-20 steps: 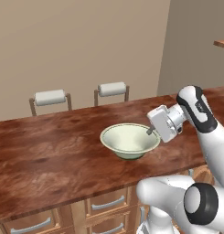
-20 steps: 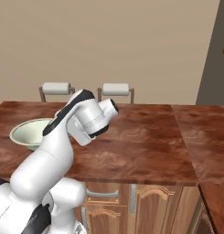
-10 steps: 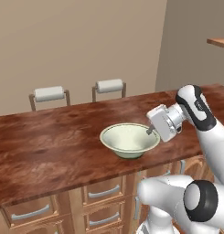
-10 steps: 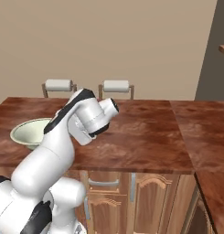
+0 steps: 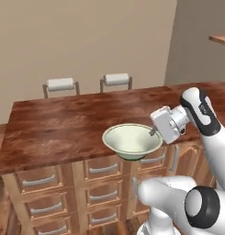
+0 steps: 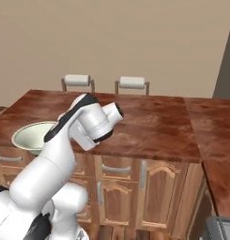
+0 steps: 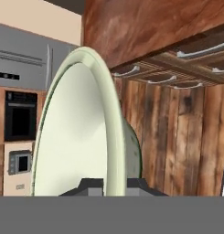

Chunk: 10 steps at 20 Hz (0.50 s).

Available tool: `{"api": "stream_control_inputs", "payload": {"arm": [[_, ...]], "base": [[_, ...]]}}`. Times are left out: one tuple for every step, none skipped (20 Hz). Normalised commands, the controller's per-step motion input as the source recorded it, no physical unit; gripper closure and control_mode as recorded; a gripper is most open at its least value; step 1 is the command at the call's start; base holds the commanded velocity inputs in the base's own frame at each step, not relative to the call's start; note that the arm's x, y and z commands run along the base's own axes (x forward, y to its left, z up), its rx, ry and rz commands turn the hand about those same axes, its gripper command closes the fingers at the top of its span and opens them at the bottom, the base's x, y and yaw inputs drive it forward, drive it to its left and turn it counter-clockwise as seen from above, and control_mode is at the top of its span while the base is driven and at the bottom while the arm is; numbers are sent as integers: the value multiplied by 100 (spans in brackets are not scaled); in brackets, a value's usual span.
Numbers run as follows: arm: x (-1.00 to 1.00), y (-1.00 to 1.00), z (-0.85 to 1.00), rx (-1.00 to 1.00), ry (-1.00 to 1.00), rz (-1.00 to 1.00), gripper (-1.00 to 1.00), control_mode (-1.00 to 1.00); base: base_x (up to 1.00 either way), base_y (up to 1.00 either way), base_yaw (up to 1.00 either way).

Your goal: Pick the cup and bowl from the counter and place them on the counter next to the sink.

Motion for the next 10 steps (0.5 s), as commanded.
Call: {"api": "stream_control_inputs", "payload": {"arm": [[0,0,0,0,0,0,100,100],[0,0,0,0,0,0,100,100],[0,0,0,0,0,0,100,100],[0,0,0,0,0,0,100,100],[0,0,0,0,0,0,100,100],[0,0,0,0,0,0,100,100],[0,0,0,0,0,0,100,100],[0,0,0,0,0,0,100,100],[0,0,0,0,0,0,100,100],[0,0,0,0,0,0,100,100]], "base": [[7,1,77],[6,9,91],[4,10,95],[2,13,100],[0,9,100],[0,7,100],[0,6,100],[0,5,100],[0,6,100],[0,6,100]]}}
